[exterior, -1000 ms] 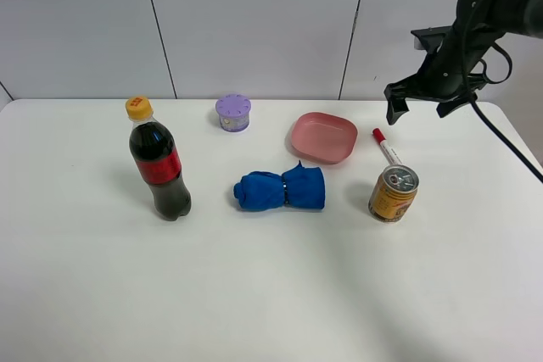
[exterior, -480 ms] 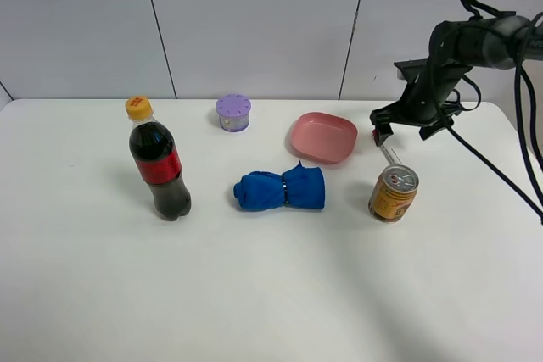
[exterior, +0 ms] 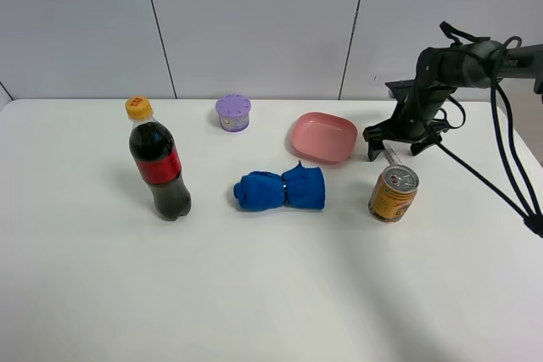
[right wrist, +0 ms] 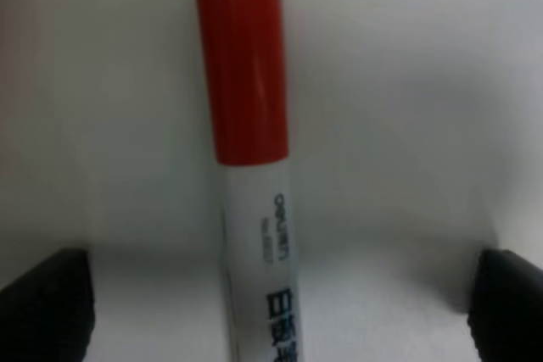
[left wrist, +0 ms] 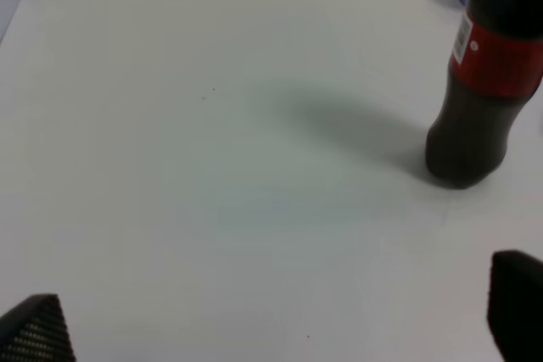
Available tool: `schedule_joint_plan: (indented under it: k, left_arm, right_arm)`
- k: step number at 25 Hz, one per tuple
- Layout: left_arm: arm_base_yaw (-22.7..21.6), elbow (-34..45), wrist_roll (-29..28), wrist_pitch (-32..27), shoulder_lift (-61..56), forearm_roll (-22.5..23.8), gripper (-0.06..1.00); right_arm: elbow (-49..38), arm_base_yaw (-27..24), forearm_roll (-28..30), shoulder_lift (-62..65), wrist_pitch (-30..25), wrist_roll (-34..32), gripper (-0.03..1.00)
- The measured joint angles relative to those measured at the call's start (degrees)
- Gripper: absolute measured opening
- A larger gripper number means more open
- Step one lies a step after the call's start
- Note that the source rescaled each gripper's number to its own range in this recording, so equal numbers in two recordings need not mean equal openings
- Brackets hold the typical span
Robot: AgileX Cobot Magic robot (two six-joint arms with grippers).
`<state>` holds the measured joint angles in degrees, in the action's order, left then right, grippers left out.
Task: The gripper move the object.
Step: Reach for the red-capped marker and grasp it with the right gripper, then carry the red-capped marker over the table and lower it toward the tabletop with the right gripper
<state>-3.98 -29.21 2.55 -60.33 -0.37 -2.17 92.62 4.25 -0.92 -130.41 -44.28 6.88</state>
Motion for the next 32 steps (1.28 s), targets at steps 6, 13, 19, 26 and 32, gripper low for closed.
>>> schedule_joint_plan:
  k: [6,13,19,26,32]
  left_arm:
    - [0.00,0.00,0.00,0.00,0.00,0.00,1.00]
    - [0.00,0.00,0.00,0.00,0.00,0.00,1.00]
    - [0.00,0.00,0.00,0.00,0.00,0.00,1.00]
    - [0.00,0.00,0.00,0.00,0.00,0.00,1.00]
    - [0.00,0.00,0.00,0.00,0.00,0.00,1.00]
  right_arm:
    - [0.00,0.00,-0.20,-0.36,1.29,-0.05,0.89]
    - [0.06,0.00,-0.44,-0.36,0.96,-0.88,0.35]
    - [0.40,0.00,-0.44,-0.29,-1.45,-4.55,0.00]
    - [4.96,0.05,-0.64,6.69,-11.78,-4.26,0.00]
    - [13.30,3.57,-3.08,17.32,-18.42,-1.60,0.00]
